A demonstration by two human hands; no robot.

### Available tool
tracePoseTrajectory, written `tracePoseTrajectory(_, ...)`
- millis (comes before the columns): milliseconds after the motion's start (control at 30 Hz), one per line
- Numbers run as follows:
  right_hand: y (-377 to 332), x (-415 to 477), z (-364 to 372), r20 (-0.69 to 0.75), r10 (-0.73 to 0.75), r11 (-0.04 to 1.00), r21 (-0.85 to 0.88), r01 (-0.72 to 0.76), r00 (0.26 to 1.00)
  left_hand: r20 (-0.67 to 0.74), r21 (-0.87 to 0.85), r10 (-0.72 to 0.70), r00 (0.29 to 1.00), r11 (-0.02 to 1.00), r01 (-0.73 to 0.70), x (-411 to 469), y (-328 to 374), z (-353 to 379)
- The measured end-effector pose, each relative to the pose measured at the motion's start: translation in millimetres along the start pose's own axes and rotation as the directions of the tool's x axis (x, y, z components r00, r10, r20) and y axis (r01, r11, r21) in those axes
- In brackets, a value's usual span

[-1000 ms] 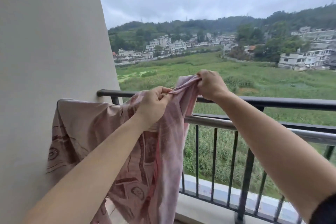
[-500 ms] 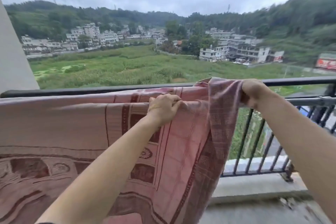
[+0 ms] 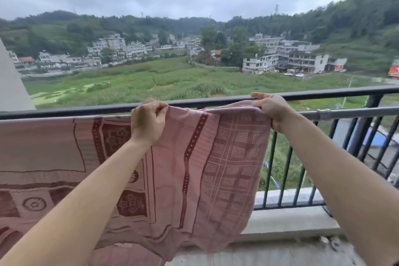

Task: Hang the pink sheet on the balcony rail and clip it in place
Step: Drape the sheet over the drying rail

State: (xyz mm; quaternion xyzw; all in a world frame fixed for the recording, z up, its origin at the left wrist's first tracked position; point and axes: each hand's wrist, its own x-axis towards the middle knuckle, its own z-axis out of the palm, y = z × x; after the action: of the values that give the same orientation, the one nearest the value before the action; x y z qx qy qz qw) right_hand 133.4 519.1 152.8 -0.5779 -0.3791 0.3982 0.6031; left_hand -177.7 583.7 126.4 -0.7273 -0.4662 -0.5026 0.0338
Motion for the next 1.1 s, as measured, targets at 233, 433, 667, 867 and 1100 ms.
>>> tracePoseTrajectory(233,6.7,19.4,-36.2,0.135,0.016,1.0,0.016,-0.019,0.991,-0.06,0.014,0.02,0.998,1.0,-0.02,-22.2,49.9,28.3)
tracePoseTrajectory(433,6.0,33.7,-24.2,0.137,-0.005,0.994,0.107,-0.01,0.99,0.037,-0.02,0.108,0.993,0.994,-0.107,-30.5,75.9,45.5)
tracePoseTrajectory(667,0.5,29.9,-41.3,0.072,-0.023,0.973,0.232,0.005,0.997,0.044,-0.18,0.146,0.988,0.974,-0.136,-19.1,116.6,92.2)
tracePoseTrajectory(867,-7.2,38.6,-77.1,-0.084,-0.068,0.99,0.115,0.077,0.994,0.107,-0.261,0.223,0.969,0.947,-0.189,-9.1,133.1,113.2)
tracePoseTrajectory(1100,7.9,33.2,-91.7,-0.125,-0.352,0.782,-0.584,0.218,0.928,0.517,-0.197,0.101,0.85,0.98,0.003,61.4,94.3,102.0)
